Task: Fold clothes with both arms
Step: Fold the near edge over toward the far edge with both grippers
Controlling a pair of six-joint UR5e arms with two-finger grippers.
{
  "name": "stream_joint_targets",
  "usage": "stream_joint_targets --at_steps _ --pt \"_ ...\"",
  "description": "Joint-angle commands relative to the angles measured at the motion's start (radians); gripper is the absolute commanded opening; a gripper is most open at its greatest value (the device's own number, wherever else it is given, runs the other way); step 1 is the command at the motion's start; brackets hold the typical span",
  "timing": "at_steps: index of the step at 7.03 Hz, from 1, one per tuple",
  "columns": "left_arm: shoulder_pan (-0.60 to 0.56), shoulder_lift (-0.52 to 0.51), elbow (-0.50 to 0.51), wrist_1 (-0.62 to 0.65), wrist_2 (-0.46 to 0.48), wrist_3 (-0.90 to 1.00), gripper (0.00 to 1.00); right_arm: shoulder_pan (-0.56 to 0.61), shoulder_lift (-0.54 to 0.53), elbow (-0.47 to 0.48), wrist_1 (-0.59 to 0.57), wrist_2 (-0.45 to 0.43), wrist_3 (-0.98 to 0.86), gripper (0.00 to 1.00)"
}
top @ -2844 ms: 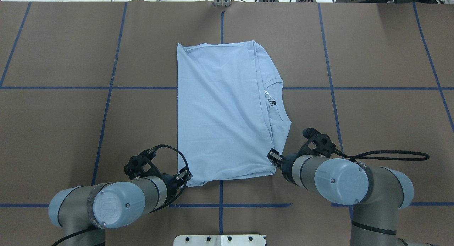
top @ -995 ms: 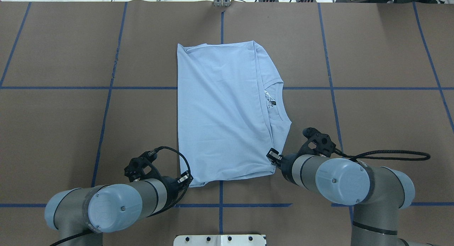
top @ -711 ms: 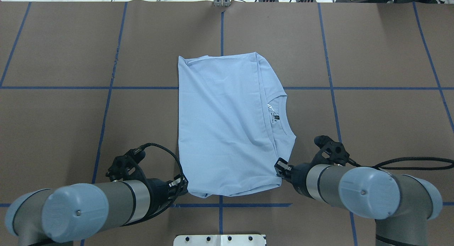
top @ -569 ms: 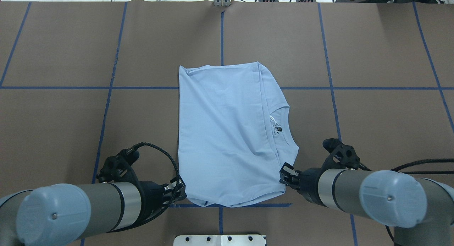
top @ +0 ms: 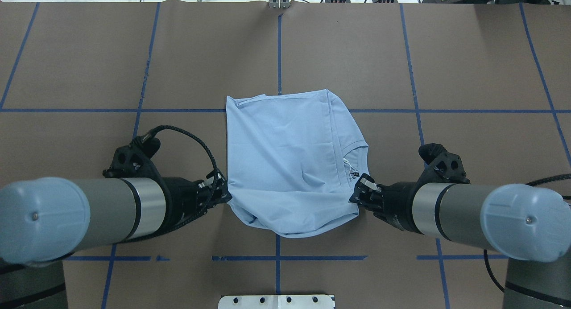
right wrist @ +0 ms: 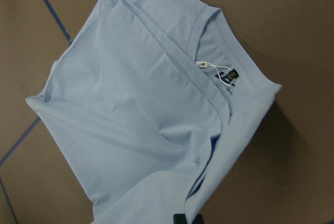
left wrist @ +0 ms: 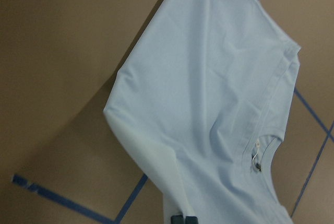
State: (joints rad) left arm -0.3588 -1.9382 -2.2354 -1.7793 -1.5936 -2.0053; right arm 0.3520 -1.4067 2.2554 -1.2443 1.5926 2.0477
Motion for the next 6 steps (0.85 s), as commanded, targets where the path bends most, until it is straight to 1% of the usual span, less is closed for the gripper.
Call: stream_joint_targets --at_steps 1,2,3,4,5,6 --pt "-0.118 -0.074 0.133 0.001 -0.002 0.103 0.00 0.108 0.122 -0.150 -0.004 0.004 -0.032 0.00" --pt "-0.159 -0.076 0.175 -0.008 -0.002 0.152 0.00 0.180 0.191 -0.243 -0.003 0.038 -0.081 0.00" --pt "-0.181 -0.105 0.236 -0.012 0.001 0.174 0.00 0.243 0.256 -0.342 0.000 0.097 -0.084 0.00" --pt "-0.207 -0.154 0.323 -0.041 0.001 0.181 0.00 0.263 0.302 -0.418 0.002 0.108 -0.093 0.00" --pt "-0.225 -0.175 0.420 -0.107 0.004 0.191 0.00 0.272 0.342 -0.491 0.003 0.110 -0.122 0.00" --pt "-0.242 -0.201 0.538 -0.194 0.009 0.236 0.00 0.285 0.389 -0.579 0.006 0.116 -0.159 0.08"
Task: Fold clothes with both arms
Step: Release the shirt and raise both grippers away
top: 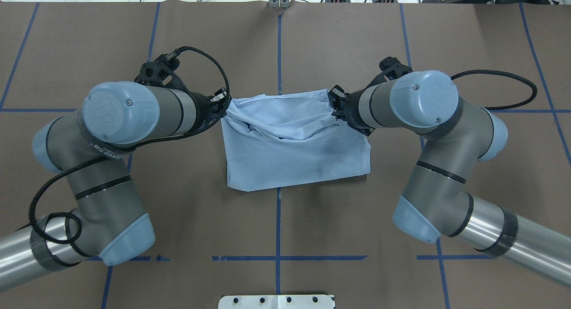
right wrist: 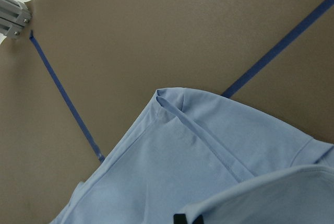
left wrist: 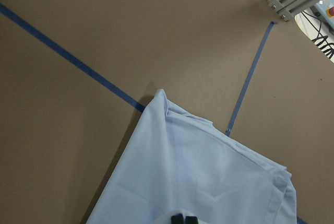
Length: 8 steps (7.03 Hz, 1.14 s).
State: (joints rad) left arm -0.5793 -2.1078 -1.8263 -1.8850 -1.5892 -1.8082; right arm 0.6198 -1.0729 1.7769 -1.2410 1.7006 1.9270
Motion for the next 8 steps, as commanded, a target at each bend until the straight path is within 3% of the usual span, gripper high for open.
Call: stream_joint_targets --at_steps 1,2,3,4,5,6,7,8 --pt "-0.069 -0.090 0.326 -0.202 0.005 0.115 0.14 0.050 0.136 -0.235 0.006 0.045 -0.101 0.24" --pt "-0.138 -0.133 0.501 -0.336 0.005 0.197 0.49 0.104 0.225 -0.398 0.011 0.088 -0.211 0.48" --pt "-0.155 -0.133 0.543 -0.409 0.005 0.270 0.99 0.130 0.258 -0.468 0.073 0.085 -0.336 0.99" --pt "-0.162 -0.130 0.530 -0.410 0.002 0.274 1.00 0.232 0.260 -0.522 0.080 0.178 -0.487 1.00" --pt "-0.165 -0.121 0.503 -0.408 -0.003 0.274 1.00 0.254 0.261 -0.543 0.084 0.194 -0.546 1.00" --pt "-0.165 -0.083 0.410 -0.404 -0.006 0.274 1.00 0.248 0.252 -0.512 0.087 0.197 -0.540 1.00" --pt "-0.165 -0.045 0.339 -0.404 -0.046 0.274 1.00 0.214 0.219 -0.414 0.074 0.198 -0.489 0.85" --pt "-0.162 -0.034 0.296 -0.405 -0.063 0.270 1.00 0.177 0.188 -0.325 0.072 0.191 -0.394 0.01"
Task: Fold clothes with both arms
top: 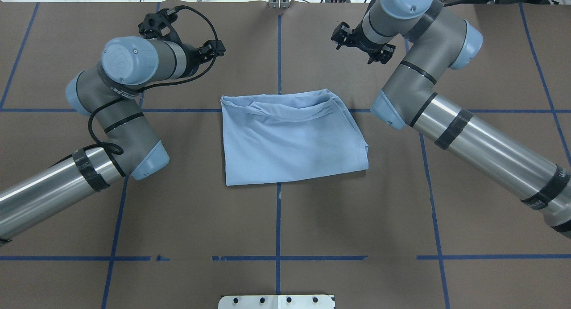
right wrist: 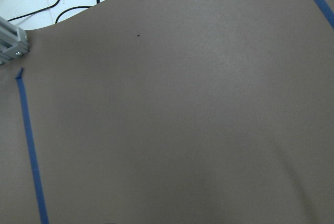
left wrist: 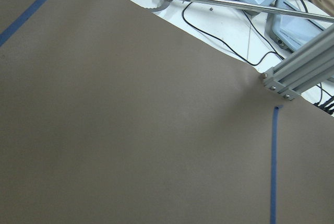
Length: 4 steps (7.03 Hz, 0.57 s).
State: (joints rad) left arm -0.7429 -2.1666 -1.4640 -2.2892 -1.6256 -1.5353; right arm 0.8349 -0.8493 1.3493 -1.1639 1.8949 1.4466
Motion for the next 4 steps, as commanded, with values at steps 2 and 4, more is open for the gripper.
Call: stream_joint_targets --at_steps 2,4 --pt "0.004 0.024 -0.078 -0.001 -0.030 -0.008 1.00 -0.133 -0.089 0.197 -0.005 -0.042 0.098 0.00" --pt "0.004 0.027 -0.076 -0.001 -0.030 -0.009 1.00 -0.216 -0.088 0.179 -0.007 -0.131 0.098 0.00"
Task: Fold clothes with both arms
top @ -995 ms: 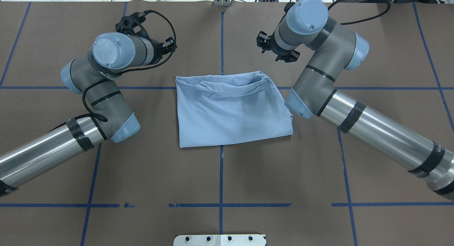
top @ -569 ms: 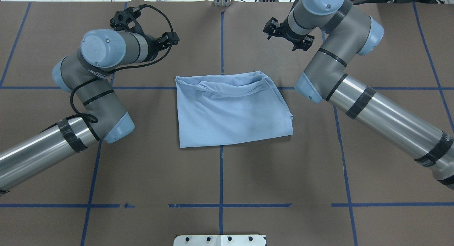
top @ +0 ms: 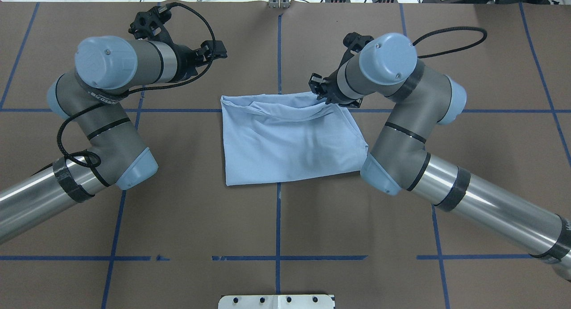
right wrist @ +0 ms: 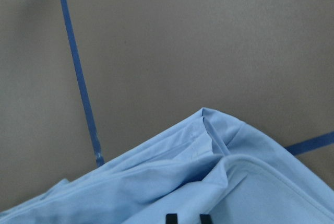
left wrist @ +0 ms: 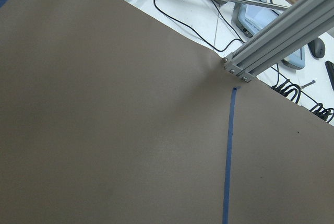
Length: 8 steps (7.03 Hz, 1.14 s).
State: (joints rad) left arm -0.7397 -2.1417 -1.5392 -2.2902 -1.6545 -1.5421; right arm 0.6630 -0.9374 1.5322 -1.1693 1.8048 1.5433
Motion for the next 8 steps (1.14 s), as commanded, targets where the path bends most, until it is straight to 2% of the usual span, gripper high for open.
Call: stream_joint_targets --at_steps 1,3,4,7,8 --pt "0.005 0.000 -0.001 0.000 0.001 -0.007 1.00 -0.055 0.003 -0.016 -0.001 -0.042 0.006 0.00" --pt "0.006 0.002 0.004 -0.009 0.001 -0.007 1.00 -0.065 0.034 -0.079 0.003 -0.062 0.009 0.00" --pt "0.008 0.002 0.002 -0.009 0.001 -0.015 1.00 -0.045 0.084 -0.158 0.006 -0.064 -0.002 0.00" --pt "0.017 0.013 0.008 -0.014 0.005 -0.052 1.00 0.074 0.262 -0.494 0.040 -0.039 -0.104 0.00" --pt "0.020 0.013 0.008 -0.014 0.005 -0.059 1.00 0.130 0.267 -0.521 0.077 0.026 -0.133 0.00"
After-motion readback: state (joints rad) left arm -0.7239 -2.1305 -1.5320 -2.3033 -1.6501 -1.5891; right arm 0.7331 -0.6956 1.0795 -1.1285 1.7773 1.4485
